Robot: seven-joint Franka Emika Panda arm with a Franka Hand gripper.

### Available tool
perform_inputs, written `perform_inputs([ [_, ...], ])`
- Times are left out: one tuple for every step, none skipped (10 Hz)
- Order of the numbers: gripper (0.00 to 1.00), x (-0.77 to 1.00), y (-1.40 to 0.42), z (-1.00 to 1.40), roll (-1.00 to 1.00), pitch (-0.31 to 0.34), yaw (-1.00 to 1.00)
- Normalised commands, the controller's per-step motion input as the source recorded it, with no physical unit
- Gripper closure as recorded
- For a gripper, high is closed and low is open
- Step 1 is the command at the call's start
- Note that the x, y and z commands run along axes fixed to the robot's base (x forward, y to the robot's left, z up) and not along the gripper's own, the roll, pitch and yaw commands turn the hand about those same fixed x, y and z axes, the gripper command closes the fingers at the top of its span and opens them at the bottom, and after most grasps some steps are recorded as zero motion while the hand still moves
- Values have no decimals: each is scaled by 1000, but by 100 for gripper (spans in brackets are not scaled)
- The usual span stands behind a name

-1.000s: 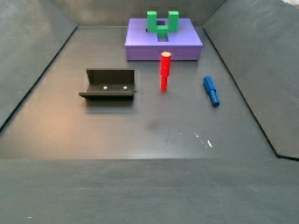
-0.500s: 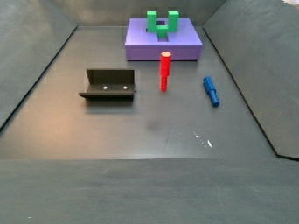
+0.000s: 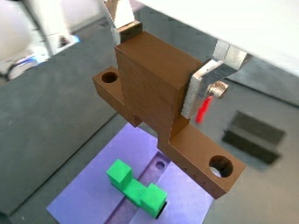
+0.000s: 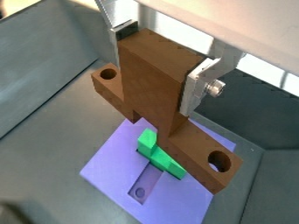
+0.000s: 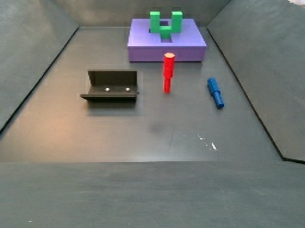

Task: Pick up the brown object. Move up. Place the brown object on the fixture. Regrasp the brown object. Move to above the board. Insert the brown object.
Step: Insert the brown object.

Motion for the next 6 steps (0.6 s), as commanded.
perform_inputs([
  [100, -29, -71, -69, -297, -219, -803],
  [100, -29, -71, -69, -297, -219, -803],
  [100, -37, -71, -94, -294, -227, -803],
  [100, 17, 0, -454, -266, -156, -780],
  [100, 0, 0, -460, -194, -149, -860],
  [100, -57, -40, -457, -113, -156, -957],
])
